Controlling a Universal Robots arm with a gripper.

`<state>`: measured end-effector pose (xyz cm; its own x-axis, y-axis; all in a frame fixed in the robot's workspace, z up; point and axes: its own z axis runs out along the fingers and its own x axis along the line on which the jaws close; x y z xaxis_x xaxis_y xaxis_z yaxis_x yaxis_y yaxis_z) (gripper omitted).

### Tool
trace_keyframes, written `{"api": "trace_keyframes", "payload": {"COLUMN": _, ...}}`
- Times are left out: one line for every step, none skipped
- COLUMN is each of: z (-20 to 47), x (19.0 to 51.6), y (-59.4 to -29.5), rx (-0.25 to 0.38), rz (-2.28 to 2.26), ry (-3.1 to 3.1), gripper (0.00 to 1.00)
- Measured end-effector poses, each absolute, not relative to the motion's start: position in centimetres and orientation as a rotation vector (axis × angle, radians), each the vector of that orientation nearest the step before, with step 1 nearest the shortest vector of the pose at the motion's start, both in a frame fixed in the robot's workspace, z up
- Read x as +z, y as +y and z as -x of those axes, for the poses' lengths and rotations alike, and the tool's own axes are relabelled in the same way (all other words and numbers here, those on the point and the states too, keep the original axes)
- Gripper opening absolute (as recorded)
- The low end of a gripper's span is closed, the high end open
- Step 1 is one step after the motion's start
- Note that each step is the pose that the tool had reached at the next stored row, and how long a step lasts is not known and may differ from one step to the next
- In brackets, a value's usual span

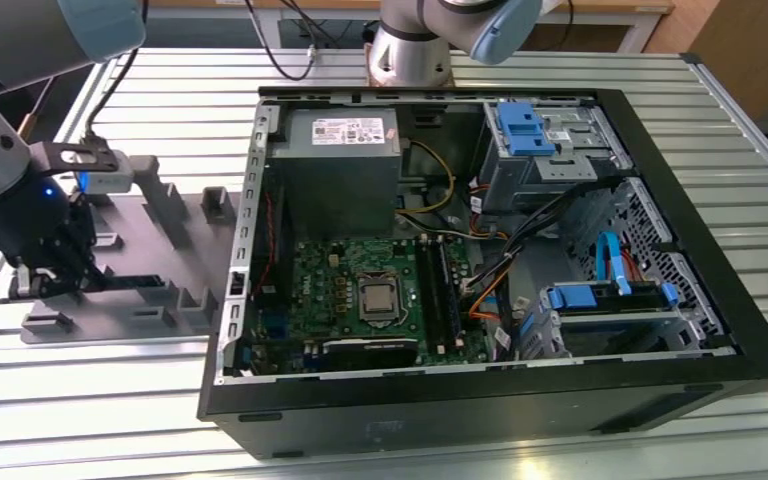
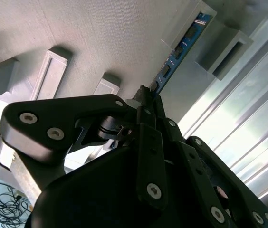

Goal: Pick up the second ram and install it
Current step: 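Pick up the second ram and move it above second insertion slot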

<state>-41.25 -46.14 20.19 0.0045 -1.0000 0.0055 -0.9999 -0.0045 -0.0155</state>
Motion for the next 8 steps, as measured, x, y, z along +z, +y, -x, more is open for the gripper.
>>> {"api": "trace_keyframes", "payload": {"z": 41.25, "x": 20.22, "y": -46.14, "rx": -0.023, "rz": 2.221, "ry": 2.211, "gripper": 0.14}}
{"api": "trace_keyframes", "payload": {"z": 41.25, "x": 20.23, "y": -46.13, "rx": -0.023, "rz": 2.221, "ry": 2.211, "gripper": 0.14}}
{"api": "trace_keyframes", "payload": {"z": 41.25, "x": 20.26, "y": -46.14, "rx": -0.023, "rz": 2.221, "ry": 2.211, "gripper": 0.14}}
{"api": "trace_keyframes", "payload": {"z": 41.25, "x": 20.28, "y": -46.14, "rx": -0.023, "rz": 2.221, "ry": 2.211, "gripper": 0.14}}
{"api": "trace_keyframes", "payload": {"z": 41.25, "x": 20.29, "y": -46.14, "rx": -0.023, "rz": 2.221, "ry": 2.211, "gripper": 0.14}}
{"api": "trace_keyframes", "payload": {"z": 41.25, "x": 20.31, "y": -46.14, "rx": -0.023, "rz": 2.221, "ry": 2.211, "gripper": 0.14}}
{"api": "trace_keyframes", "payload": {"z": 41.25, "x": 20.33, "y": -46.14, "rx": -0.023, "rz": 2.221, "ry": 2.211, "gripper": 0.14}}
{"api": "trace_keyframes", "payload": {"z": 41.25, "x": 20.34, "y": -46.14, "rx": -0.023, "rz": 2.221, "ry": 2.211, "gripper": 0.14}}
